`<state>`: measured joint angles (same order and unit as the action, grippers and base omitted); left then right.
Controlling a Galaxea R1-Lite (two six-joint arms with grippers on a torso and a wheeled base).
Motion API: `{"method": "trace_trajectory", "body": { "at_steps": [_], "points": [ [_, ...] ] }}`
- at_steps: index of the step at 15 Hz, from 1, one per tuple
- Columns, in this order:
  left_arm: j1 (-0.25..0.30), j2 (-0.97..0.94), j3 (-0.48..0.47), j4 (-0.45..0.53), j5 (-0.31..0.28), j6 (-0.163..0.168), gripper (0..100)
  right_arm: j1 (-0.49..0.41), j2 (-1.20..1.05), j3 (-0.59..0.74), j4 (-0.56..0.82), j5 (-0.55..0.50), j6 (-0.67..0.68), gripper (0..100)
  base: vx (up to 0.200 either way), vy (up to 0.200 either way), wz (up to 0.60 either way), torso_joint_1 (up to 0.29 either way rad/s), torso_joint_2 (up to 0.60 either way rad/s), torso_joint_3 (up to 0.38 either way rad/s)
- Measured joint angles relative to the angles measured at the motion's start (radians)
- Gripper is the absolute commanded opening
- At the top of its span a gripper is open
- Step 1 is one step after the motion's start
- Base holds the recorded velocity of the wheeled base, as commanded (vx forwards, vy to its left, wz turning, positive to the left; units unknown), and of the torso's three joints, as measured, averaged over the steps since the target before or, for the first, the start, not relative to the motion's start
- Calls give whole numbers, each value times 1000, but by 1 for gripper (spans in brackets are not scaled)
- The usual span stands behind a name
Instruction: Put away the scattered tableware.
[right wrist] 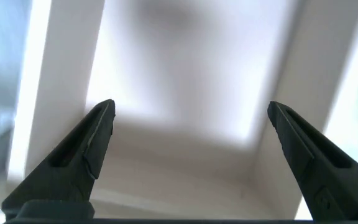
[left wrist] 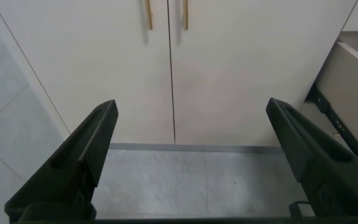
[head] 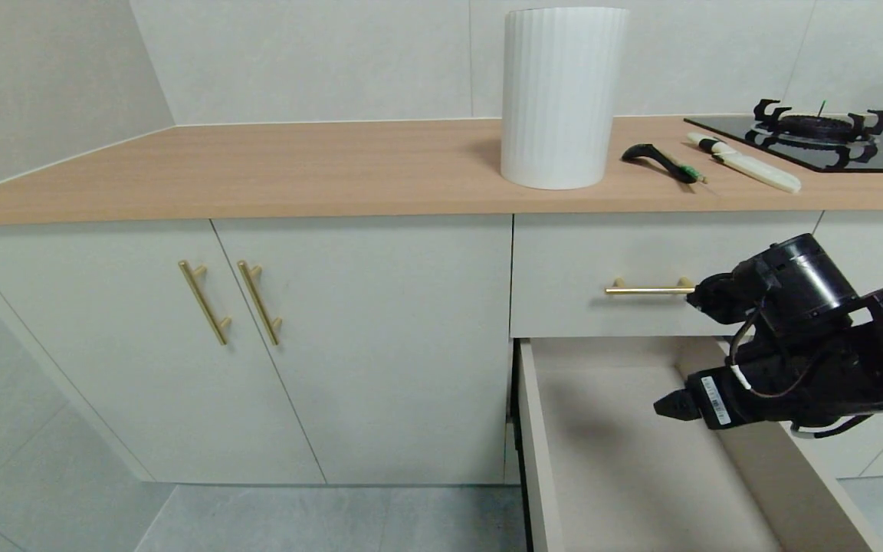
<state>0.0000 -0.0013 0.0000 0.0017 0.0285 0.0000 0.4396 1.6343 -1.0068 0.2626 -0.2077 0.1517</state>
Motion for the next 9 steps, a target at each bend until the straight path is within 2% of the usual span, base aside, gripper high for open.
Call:
{"method": "trace_trajectory", "body": {
  "at_steps": [6, 9],
  "points": [
    [0, 0, 0, 0, 0, 0, 100, -24, -23, 5, -43, -6, 0, 100, 0, 0, 0, 0, 0, 0],
    [0, 0, 0, 0, 0, 0, 100, -25, -27, 9, -60, -7, 0, 100, 0, 0, 0, 64, -235, -219]
  ]
}}
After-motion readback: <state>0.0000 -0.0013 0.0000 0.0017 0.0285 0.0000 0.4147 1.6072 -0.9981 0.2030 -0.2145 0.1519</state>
